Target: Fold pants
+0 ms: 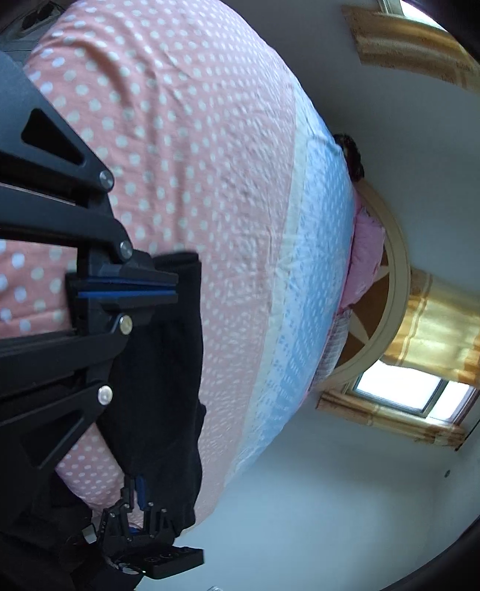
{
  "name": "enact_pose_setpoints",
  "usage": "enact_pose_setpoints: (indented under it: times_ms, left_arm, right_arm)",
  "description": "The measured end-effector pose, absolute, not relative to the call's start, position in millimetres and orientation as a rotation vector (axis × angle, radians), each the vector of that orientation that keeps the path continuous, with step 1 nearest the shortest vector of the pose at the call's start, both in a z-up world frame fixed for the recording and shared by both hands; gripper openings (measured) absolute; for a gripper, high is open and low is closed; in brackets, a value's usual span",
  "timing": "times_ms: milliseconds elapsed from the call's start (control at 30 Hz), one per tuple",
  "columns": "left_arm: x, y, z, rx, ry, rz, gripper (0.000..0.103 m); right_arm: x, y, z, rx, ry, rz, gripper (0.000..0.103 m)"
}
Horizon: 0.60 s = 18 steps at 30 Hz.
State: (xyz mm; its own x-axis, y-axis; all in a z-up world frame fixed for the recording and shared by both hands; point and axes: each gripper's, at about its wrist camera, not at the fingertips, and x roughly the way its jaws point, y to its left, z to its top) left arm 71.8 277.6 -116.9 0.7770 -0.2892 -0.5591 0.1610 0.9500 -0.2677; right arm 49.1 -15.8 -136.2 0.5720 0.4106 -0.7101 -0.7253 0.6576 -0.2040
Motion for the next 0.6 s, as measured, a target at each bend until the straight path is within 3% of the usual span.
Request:
enact_pose_setpoints:
  times_ms: [33,100,200,267,367,467,500,533,600]
  left_arm:
    - [77,265,-121,-0.184,0.653,-0.268,0.008]
    - [87,246,-134,-0.151,0.697,-0.298,0.008]
    - [95,231,-165,-0.148,0.818,-0.324,0.008]
    - [84,224,-166,-0.116,0.788,-0.319,0.009]
    - [80,210,-153,-0.035,0.794,-0.309,0.017]
    - [75,174,-129,0.042,0.722,-0.365,0.046]
    - [74,161,-123,0.073,0.698,-0.386,0.061]
    - [74,144,-118,0.106,0.675,-0.419,0.066]
    - [74,108,-113,0.157,0.652,-0.514,0.066]
  right_arm:
    - [53,-21,-140,-0.516,0.687,0.664,0.03]
    - [57,-24,-152,-0.528,0.732,0.63,0.038]
    - [53,-37,-157,-0.501,0.763,0.657,0.039]
    - [50,-47,-154,-0.493,0.752,0.633,0.039]
    - [53,-78,-141,-0.399,0.754,0.589,0.039]
    - [58,-126,-128,-0.271,0.77,0.493,0.039]
    - [59,-141,-126,-0.233,0.781,0.455,0.039]
    - [59,-160,-124,-0.191,0.791,0.41,0.039]
    - [56,-197,-120,-0.111,0.807,0.31,0.039]
